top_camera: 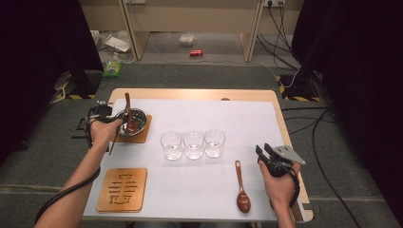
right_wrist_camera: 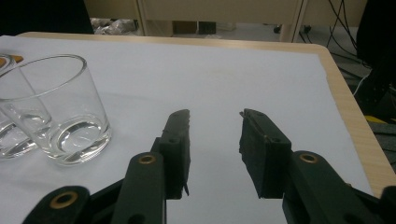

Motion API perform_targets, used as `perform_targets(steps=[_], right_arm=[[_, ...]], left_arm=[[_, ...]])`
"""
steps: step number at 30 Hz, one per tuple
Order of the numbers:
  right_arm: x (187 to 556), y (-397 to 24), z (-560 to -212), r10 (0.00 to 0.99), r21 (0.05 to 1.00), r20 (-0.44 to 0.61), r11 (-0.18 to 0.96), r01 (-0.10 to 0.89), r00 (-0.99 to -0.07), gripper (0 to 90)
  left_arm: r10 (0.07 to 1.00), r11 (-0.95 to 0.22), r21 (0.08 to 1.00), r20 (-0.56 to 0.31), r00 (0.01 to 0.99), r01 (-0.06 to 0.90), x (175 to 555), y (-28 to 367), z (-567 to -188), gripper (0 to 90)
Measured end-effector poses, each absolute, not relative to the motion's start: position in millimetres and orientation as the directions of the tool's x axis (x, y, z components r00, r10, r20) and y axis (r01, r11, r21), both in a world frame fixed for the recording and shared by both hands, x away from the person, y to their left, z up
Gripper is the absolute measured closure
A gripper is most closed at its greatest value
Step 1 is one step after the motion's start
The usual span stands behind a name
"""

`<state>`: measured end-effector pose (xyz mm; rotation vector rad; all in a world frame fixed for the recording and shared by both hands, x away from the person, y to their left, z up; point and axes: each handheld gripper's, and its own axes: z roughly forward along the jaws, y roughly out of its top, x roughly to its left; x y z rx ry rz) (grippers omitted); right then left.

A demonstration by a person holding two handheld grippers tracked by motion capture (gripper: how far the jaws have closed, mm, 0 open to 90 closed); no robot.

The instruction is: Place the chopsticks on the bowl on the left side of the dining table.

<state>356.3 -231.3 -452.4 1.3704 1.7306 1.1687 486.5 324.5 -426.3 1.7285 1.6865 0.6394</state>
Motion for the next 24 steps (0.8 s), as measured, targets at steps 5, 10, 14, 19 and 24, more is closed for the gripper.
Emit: perform_targets(steps=[5, 10, 14, 19, 24], right_arm=[[356.4, -231.0, -451.8, 0.966, 0.908, 0.046, 0.067, 0.413, -0.256, 62.1], [357.3, -233.9, -449.4, 0.965, 0.904, 0.044, 0.071, 0.422, -0.257, 61.4], [358.2, -238.4, -445.1, 0.967, 0.893, 0.042, 0.076, 0.444, -0.25, 60.5], [361.4, -245.8, -441.3, 0.971, 0.869, 0.035, 0.086, 0.487, -0.235, 60.0], [363.6, -256.1, -437.6, 0.973, 0.838, 0.027, 0.103, 0.536, -0.229, 60.0]], left_arm=[[0.992, 0.019, 0.76, -0.096, 0.082, 0.65, 474.0, 326.0, -418.8, 56.3], [0.985, 0.044, 0.791, -0.137, 0.107, 0.611, 456.9, 327.8, -412.4, 49.4], [0.974, 0.076, 0.806, -0.186, 0.129, 0.586, 440.7, 330.3, -412.0, 46.1], [0.975, 0.072, 0.825, -0.176, 0.134, 0.56, 421.2, 335.1, -412.7, 43.9], [0.966, 0.091, 0.841, -0.205, 0.158, 0.534, 400.1, 340.8, -415.2, 43.2]])
